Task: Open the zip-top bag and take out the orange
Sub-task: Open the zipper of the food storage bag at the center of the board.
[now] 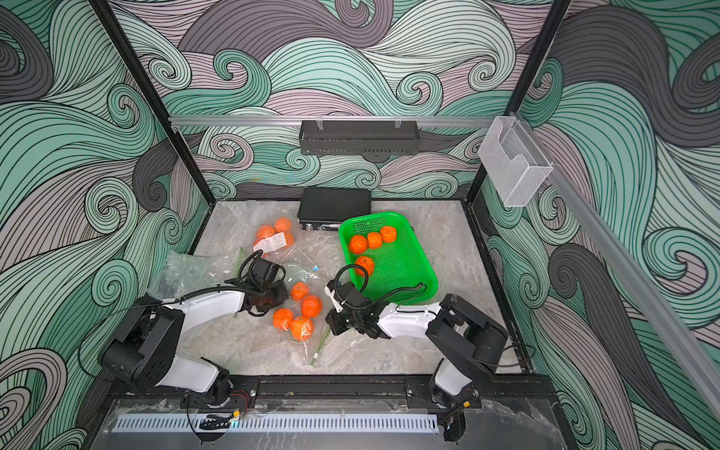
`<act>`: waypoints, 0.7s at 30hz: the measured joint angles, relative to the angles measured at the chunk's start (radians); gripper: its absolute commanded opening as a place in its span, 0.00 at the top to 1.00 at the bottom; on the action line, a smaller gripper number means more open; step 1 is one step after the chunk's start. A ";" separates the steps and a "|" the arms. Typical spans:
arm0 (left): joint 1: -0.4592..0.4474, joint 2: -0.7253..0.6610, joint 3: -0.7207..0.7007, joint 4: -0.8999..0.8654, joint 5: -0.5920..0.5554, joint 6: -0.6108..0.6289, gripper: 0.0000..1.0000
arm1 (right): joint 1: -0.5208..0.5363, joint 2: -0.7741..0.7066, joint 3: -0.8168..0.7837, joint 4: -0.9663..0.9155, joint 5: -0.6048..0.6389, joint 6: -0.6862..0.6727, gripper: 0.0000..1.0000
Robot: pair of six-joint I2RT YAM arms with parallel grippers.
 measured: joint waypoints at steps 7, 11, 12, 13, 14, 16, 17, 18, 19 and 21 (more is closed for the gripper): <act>0.000 0.000 0.000 0.000 0.002 0.002 1.00 | 0.022 0.043 0.006 0.045 -0.027 -0.060 0.58; 0.000 -0.006 0.000 0.000 0.004 0.006 1.00 | 0.042 0.068 0.015 0.094 -0.050 -0.143 0.45; 0.000 -0.008 -0.001 0.000 0.005 0.008 1.00 | 0.045 0.072 0.017 0.101 -0.052 -0.165 0.43; 0.000 -0.008 -0.001 0.000 0.006 0.010 1.00 | 0.047 0.077 0.018 0.111 -0.053 -0.192 0.41; 0.000 -0.009 -0.002 0.001 0.007 0.011 1.00 | 0.048 0.083 0.019 0.124 -0.054 -0.221 0.39; 0.000 -0.009 -0.003 0.002 0.009 0.015 1.00 | 0.048 0.088 0.020 0.137 -0.053 -0.264 0.34; 0.000 -0.010 -0.004 0.002 0.010 0.017 1.00 | 0.048 0.089 0.020 0.142 -0.053 -0.281 0.32; 0.000 -0.010 -0.004 0.002 0.011 0.018 1.00 | 0.048 0.089 0.020 0.148 -0.053 -0.294 0.31; 0.000 -0.010 -0.004 0.002 0.012 0.019 1.00 | 0.048 0.089 0.020 0.158 -0.052 -0.313 0.28; 0.000 -0.010 -0.004 0.003 0.015 0.021 1.00 | 0.048 0.089 0.020 0.182 -0.047 -0.337 0.25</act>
